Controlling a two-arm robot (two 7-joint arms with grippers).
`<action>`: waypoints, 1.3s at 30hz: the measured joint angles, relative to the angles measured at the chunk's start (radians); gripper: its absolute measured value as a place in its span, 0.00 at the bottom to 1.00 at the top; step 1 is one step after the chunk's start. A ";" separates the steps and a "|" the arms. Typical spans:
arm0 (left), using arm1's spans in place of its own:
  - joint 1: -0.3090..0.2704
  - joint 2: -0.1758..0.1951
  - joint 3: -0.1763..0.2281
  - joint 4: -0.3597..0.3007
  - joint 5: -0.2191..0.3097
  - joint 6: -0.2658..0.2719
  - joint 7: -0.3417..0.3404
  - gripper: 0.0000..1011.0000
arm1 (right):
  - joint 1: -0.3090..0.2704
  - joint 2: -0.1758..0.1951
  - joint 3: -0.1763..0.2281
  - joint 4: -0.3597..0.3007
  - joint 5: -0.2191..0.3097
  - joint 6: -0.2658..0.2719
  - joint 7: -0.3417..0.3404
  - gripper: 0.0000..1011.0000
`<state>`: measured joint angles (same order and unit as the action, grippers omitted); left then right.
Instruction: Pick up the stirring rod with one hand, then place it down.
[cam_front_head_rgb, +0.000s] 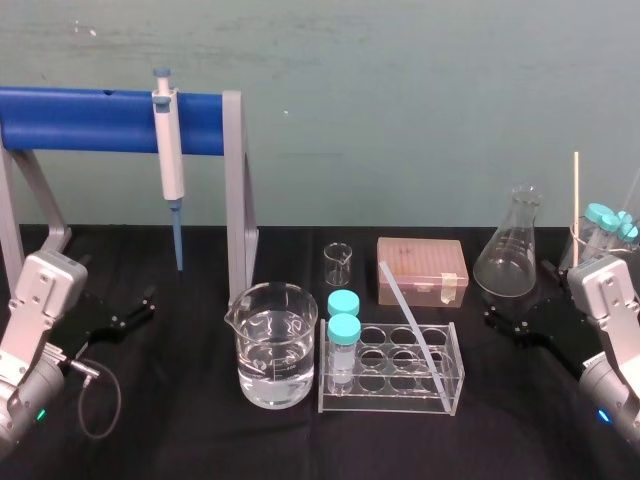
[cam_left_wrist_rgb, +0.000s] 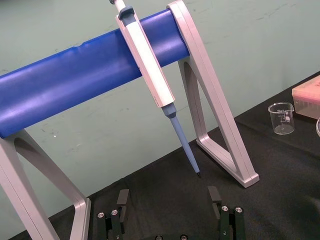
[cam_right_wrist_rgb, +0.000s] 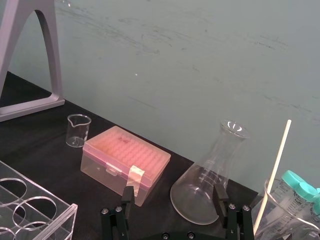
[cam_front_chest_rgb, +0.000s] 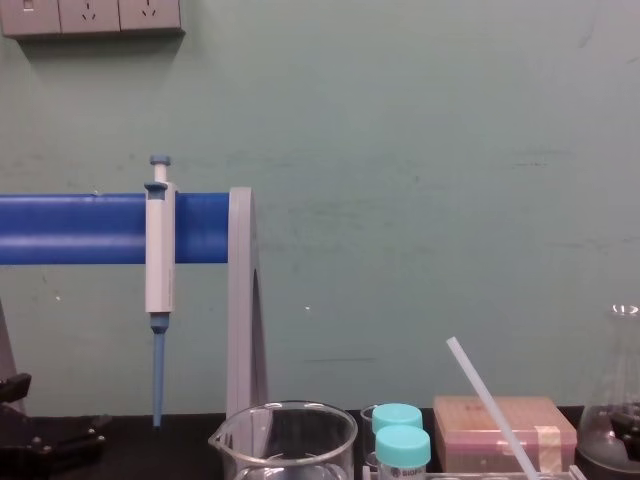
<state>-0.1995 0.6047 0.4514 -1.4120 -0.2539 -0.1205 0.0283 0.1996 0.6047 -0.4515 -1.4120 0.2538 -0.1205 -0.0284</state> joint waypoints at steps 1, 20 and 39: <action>0.000 0.000 0.000 0.000 0.000 0.000 0.000 0.99 | 0.000 0.000 0.000 0.000 0.000 0.000 0.000 0.99; 0.000 0.000 0.000 0.000 0.000 0.000 0.000 0.99 | 0.000 0.000 0.000 0.000 0.000 0.000 0.000 0.99; 0.000 0.000 0.000 0.000 0.000 0.000 0.000 0.99 | 0.000 0.000 0.000 0.000 0.000 0.000 0.000 0.99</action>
<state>-0.1995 0.6047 0.4514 -1.4120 -0.2539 -0.1206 0.0283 0.1996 0.6047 -0.4514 -1.4120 0.2540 -0.1205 -0.0283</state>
